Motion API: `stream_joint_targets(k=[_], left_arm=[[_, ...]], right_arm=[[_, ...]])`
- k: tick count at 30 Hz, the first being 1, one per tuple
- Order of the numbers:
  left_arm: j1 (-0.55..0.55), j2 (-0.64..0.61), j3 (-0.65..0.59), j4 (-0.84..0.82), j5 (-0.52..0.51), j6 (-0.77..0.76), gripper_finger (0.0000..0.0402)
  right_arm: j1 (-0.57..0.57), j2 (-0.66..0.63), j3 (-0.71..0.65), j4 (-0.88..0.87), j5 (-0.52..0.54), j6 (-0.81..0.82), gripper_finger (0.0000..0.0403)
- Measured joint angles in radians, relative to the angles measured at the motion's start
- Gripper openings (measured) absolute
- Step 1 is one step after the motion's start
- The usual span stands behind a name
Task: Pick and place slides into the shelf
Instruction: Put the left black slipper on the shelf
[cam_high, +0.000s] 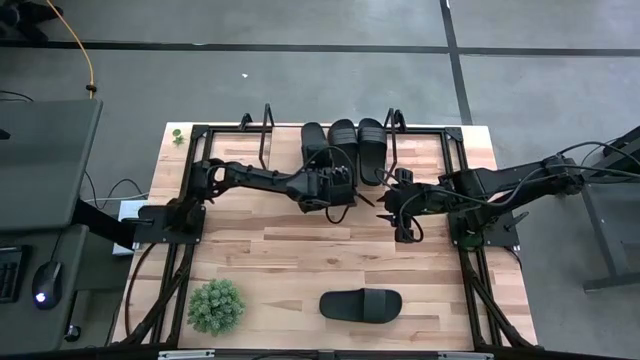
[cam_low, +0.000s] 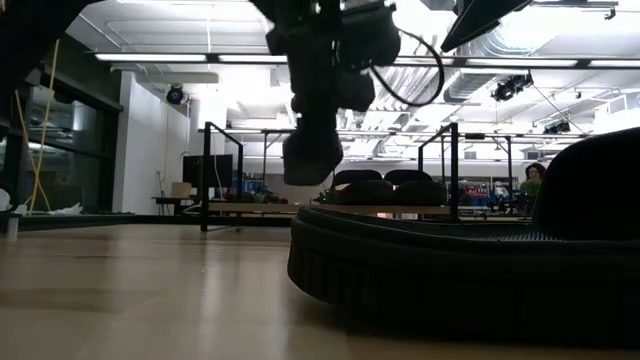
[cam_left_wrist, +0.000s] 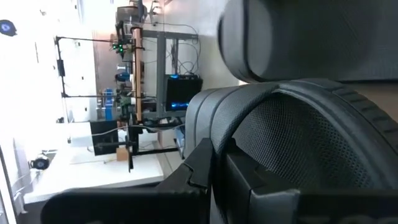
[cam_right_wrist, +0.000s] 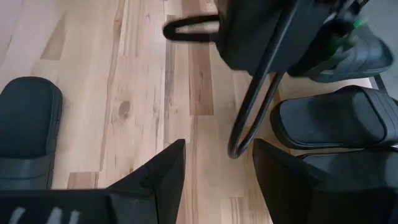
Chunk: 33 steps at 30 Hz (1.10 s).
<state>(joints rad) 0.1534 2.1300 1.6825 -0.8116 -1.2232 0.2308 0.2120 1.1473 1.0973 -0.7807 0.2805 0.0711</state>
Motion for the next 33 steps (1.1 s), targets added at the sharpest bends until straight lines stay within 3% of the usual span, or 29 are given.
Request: stream_joint_targets(k=[11, 33], left_arm=[[0.033, 0.002, -0.179, 0.263, 0.029, 0.185, 0.0010], [0.002, 0.002, -0.226, 0.475, 0.152, 0.259, 0.0010]], right_arm=[[0.000, 0.000, 0.000, 0.001, 0.000, 0.000, 0.0179], [0.000, 0.000, 0.000, 0.023, 0.000, 0.000, 0.0179]])
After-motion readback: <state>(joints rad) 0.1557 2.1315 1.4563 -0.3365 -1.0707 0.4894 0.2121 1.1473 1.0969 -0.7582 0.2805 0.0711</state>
